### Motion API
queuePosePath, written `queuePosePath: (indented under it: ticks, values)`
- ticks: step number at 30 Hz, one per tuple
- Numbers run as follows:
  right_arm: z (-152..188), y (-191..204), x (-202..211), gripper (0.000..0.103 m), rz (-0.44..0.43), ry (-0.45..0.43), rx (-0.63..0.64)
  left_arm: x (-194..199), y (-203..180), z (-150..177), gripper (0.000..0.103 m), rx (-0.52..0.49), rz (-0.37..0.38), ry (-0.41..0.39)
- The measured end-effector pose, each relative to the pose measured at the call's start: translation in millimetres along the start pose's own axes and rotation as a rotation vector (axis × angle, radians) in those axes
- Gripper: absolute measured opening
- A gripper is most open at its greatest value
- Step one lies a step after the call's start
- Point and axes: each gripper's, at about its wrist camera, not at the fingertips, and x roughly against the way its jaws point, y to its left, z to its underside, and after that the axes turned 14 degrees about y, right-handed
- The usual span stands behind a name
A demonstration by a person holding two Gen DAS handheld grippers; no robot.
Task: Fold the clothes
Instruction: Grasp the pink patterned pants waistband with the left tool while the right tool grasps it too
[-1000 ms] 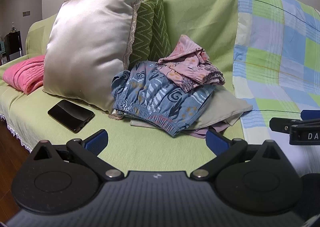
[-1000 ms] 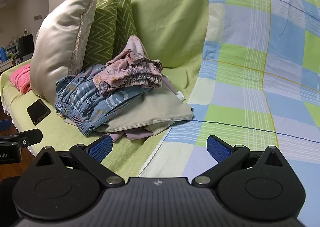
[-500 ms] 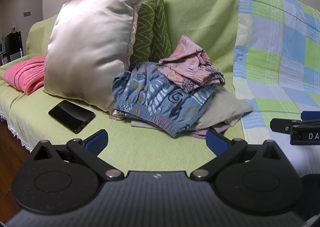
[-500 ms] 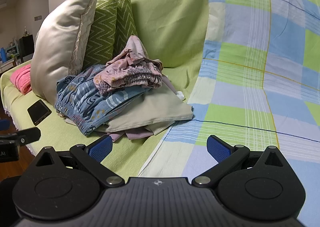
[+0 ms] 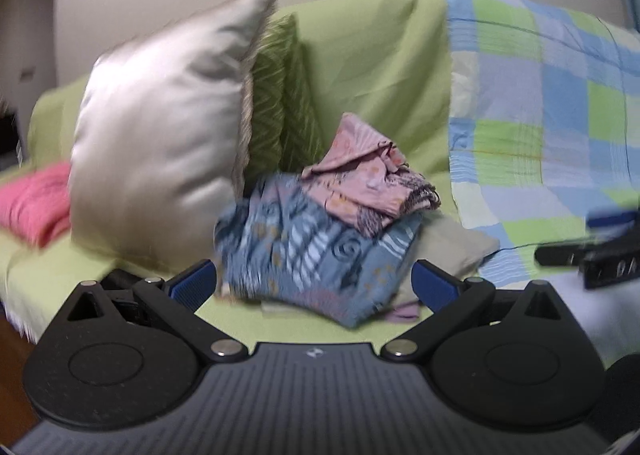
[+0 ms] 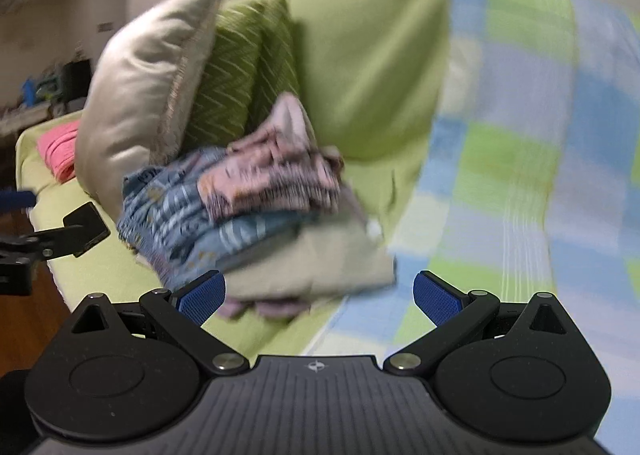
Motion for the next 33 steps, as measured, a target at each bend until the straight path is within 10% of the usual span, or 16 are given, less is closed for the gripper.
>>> queuePosePath:
  ticks: [8,19,25,33]
  values:
    - [-20.1,7.2,-21.7,0.069,-0.006,-0.019,0.113,-58.8,-19.7,-27.0,0.09,-0.558,-0.018,-0.103]
    - [-1.3,0.5,-38.0,0.066,-0.059,0.026,0.072,-139.6,-70.1,-36.8,0.054,-1.15,-0.047,-0.191]
    - [-5.1,-0.9,-46.3,0.066,-0.086,0.041,0.049,-138.5,-63.5,-66.2,0.012,-1.041,0.049,-0.174]
    - [-33.9,6.8,-72.8,0.067,-0.319,0.024,-0.173,-126.7,-25.1,-128.8,0.007,-0.749,0.095,-0.142]
